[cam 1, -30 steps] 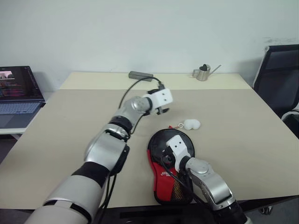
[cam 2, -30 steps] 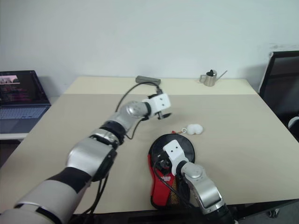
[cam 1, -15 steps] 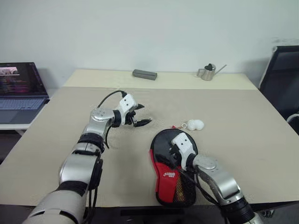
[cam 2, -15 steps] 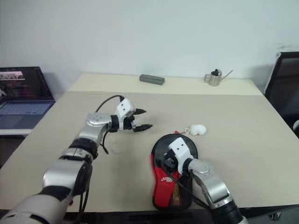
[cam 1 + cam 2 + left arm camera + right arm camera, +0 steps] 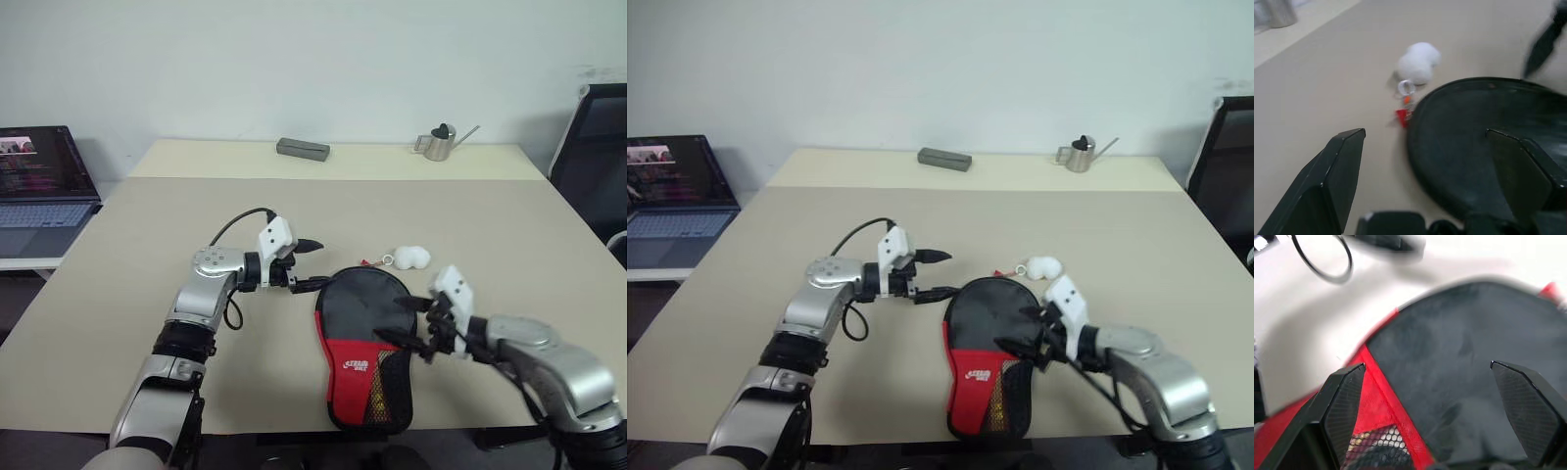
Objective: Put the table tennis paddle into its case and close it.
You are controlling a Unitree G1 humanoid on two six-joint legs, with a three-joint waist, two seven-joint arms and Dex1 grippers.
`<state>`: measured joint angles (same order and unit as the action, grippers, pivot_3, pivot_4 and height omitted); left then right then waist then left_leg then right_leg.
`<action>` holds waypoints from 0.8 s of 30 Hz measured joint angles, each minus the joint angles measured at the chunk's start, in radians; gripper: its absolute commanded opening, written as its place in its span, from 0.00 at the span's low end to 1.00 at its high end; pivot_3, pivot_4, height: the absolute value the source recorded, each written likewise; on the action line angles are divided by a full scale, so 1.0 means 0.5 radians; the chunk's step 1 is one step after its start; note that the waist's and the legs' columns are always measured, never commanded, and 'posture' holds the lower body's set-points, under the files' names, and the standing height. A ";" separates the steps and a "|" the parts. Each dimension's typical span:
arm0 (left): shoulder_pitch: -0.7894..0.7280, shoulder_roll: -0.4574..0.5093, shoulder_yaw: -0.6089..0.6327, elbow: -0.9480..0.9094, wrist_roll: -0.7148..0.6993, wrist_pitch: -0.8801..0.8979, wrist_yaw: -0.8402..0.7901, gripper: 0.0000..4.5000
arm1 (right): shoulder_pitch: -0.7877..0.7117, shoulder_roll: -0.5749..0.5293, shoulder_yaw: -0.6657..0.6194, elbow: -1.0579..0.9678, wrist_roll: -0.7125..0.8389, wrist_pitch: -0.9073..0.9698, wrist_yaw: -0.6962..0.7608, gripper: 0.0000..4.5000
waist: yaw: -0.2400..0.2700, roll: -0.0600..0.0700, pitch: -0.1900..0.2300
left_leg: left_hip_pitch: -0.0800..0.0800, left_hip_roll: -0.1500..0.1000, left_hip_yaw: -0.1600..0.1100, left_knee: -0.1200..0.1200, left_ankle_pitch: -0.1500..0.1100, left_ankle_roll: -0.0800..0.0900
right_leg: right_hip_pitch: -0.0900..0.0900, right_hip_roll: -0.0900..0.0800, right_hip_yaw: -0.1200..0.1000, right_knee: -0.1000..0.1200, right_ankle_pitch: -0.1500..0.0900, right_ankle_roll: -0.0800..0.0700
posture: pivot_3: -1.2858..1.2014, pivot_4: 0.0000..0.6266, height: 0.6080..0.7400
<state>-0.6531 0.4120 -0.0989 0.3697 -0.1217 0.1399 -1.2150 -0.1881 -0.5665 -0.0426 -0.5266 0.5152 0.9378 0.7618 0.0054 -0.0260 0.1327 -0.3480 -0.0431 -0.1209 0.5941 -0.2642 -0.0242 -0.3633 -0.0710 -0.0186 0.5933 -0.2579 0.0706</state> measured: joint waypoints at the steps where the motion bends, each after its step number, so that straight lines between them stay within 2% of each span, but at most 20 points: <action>1: 0.002 0.003 -0.025 -0.045 -0.012 0.026 -0.024 0.95 | -0.031 -0.042 -0.066 -0.010 0.054 0.028 0.007 1.00 | -0.001 0.000 0.001 | 0.000 0.000 0.000 0.000 0.000 0.000 | 0.000 0.000 0.000 0.000 0.000 0.000 | 0.52 0.24 1.00; 5: 0.024 0.005 -0.099 -0.190 -0.048 0.115 -0.070 0.95 | -0.131 -0.278 -0.286 0.082 0.113 0.033 0.034 1.00 | 0.001 -0.001 0.004 | 0.000 -0.001 0.005 0.001 0.000 0.001 | 0.002 0.000 0.002 -0.003 0.000 0.000 | 0.52 0.24 1.00; 8: 0.051 -0.017 -0.156 -0.199 -0.056 0.149 -0.071 0.95 | -0.138 -0.404 -0.332 0.218 0.093 -0.029 0.056 1.00 | 0.003 -0.002 0.004 | 0.000 -0.001 0.007 0.000 0.000 0.001 | 0.004 0.000 0.003 -0.004 0.000 0.000 | 0.52 0.24 1.00; 12: 0.048 -0.064 -0.197 -0.181 -0.057 0.145 -0.052 0.95 | -0.176 -0.502 -0.311 0.386 0.008 -0.142 0.087 1.00 | 0.002 -0.002 0.006 | 0.001 0.000 0.012 0.001 0.001 0.002 | 0.012 0.000 0.004 -0.004 0.000 0.000 | 0.52 0.24 1.00; 24: -0.056 -0.276 -0.362 0.092 0.022 -0.014 0.034 0.95 | -0.381 -0.570 -0.126 0.706 -0.126 -0.333 0.209 1.00 | 0.003 -0.004 0.007 | 0.002 -0.001 0.020 0.001 0.002 0.004 | 0.013 0.000 0.005 -0.005 0.001 0.000 | 0.52 0.24 1.00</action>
<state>-0.6810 0.2741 -0.2799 0.4157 -0.1106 0.1327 -1.1980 -0.3788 -0.8514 -0.1054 -0.1736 0.4523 0.7712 0.8664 0.0069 -0.0281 0.1364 -0.3471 -0.0436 -0.1110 0.5945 -0.2632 -0.0224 -0.3568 -0.0712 -0.0159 0.5909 -0.2574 0.0707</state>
